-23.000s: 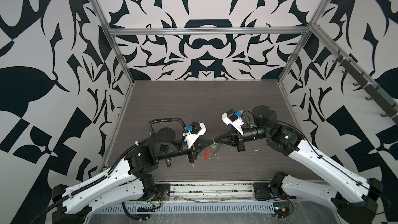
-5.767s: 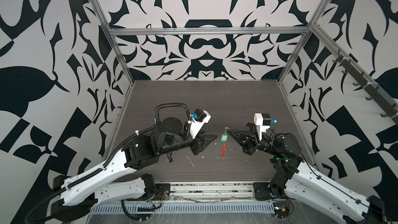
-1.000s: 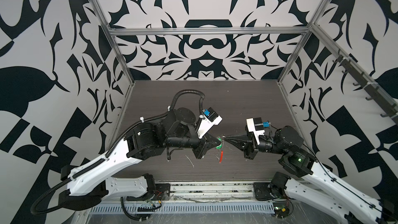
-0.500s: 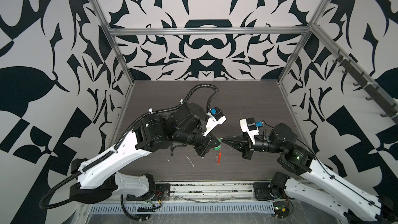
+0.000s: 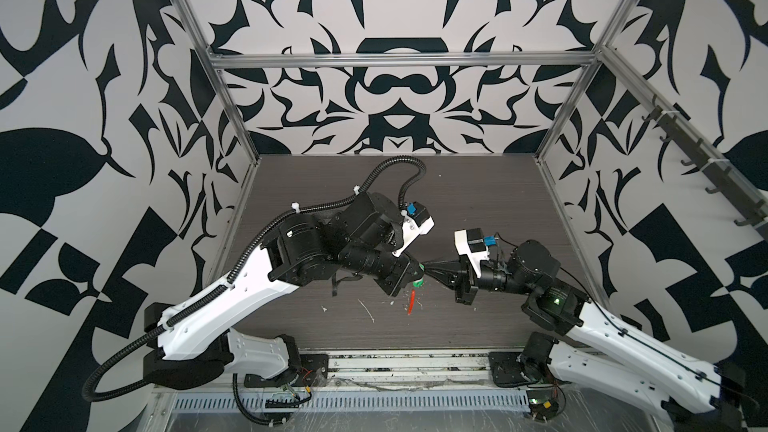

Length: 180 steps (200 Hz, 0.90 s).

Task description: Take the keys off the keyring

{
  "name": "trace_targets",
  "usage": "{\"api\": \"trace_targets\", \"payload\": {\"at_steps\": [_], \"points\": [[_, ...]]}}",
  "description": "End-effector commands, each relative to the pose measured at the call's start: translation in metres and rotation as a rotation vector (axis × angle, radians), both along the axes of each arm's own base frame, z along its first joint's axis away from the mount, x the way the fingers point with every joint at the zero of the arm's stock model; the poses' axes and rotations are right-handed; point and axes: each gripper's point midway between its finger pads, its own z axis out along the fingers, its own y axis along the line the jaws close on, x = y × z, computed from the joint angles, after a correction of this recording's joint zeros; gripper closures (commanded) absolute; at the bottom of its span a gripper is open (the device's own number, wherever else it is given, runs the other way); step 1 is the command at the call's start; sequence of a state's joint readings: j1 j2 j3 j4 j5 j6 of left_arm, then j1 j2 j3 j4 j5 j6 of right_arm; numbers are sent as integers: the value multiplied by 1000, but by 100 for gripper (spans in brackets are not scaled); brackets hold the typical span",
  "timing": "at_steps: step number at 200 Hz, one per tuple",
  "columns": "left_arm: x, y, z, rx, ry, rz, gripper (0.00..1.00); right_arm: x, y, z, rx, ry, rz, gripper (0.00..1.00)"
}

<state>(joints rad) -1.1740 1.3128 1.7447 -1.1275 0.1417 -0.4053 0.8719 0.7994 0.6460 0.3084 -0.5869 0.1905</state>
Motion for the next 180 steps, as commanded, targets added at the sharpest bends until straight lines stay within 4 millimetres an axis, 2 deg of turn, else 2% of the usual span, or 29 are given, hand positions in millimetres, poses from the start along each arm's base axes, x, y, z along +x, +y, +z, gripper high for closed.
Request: {"api": "trace_targets", "payload": {"at_steps": [1,27,52,77,117,180], "points": [[-14,-39,52,-230,10,-111,100,18,10,-12,39,30,-57,100],[-9,-48,66,-260,0,-103,100,20,10,-2,130,-2,-58,100],[-8,-54,76,-298,-4,-113,86,25,8,8,191,-38,-83,100],[-6,-58,76,-288,-3,-109,80,25,7,19,245,-66,-87,100],[2,-53,80,-269,-27,-63,77,24,2,34,318,-104,-92,100],[0,-52,101,-330,-60,-76,61,25,-4,46,408,-125,-113,100]]}}
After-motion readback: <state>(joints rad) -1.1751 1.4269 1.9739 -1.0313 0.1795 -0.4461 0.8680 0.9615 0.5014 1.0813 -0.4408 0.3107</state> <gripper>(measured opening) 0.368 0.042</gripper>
